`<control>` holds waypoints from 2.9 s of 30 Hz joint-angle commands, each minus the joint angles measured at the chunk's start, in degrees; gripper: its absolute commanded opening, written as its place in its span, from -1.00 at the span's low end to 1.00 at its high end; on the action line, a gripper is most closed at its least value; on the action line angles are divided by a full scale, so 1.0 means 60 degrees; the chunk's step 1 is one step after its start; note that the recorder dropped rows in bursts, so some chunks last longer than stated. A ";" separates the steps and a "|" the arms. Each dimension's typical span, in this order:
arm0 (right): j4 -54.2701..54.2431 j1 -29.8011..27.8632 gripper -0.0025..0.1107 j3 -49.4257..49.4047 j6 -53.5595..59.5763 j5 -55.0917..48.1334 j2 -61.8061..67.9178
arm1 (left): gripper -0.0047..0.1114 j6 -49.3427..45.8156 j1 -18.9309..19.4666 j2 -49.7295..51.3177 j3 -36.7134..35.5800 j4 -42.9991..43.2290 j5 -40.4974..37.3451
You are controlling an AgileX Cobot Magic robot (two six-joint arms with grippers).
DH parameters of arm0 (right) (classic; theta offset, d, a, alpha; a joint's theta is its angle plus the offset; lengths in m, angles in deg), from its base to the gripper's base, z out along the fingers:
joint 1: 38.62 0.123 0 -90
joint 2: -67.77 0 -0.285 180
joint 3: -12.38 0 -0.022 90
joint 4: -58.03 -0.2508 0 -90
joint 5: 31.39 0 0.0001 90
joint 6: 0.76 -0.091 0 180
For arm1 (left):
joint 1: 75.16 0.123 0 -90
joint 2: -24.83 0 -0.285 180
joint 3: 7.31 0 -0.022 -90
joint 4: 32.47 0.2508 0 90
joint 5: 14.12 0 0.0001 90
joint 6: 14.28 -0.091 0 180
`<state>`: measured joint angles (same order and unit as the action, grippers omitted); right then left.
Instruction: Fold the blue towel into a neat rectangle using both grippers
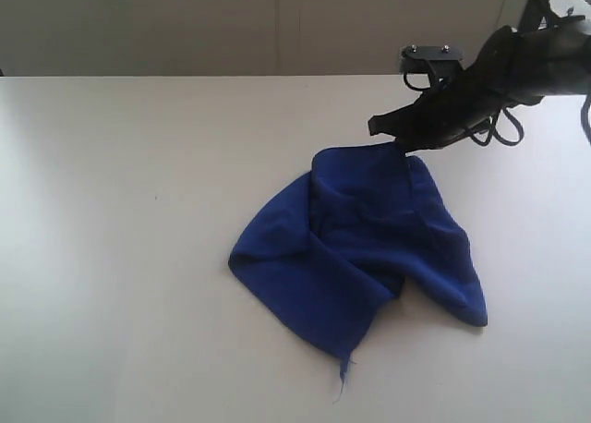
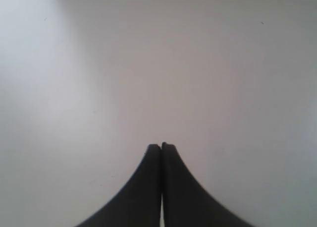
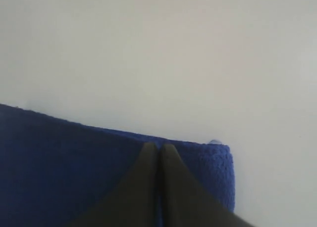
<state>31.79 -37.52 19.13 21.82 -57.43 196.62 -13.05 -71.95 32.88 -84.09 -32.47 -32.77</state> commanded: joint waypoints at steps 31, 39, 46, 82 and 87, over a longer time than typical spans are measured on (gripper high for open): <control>0.0631 0.0289 -0.96 -0.1729 -0.0563 -0.1312 -0.2715 | -0.92 -0.0036 0.0006 -0.0044 -0.0072 0.0077 0.0001; 0.0615 0.0289 -0.96 -0.1729 -0.0563 -0.1209 -0.2715 | -0.92 -0.0829 0.0006 -0.0044 -0.0072 0.0159 0.0336; 0.0608 0.0289 -0.96 -0.1729 -0.0563 -0.1175 -0.2715 | -0.92 -0.1269 0.0006 -0.0044 -0.0072 0.0159 0.2674; 0.0592 0.0289 -0.96 -0.1729 -0.0586 -0.1621 -0.2760 | -0.92 -0.0988 0.0006 0.4697 0.3979 -0.0964 0.0812; 0.0592 0.0289 -0.96 -0.1729 -0.0586 -0.1666 -0.2760 | -0.92 -0.0988 0.0006 0.6310 0.3979 -0.0964 0.0968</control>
<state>35.27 -35.78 9.25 18.36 -67.14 180.52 -19.45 -71.95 66.75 -60.58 -37.55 -26.74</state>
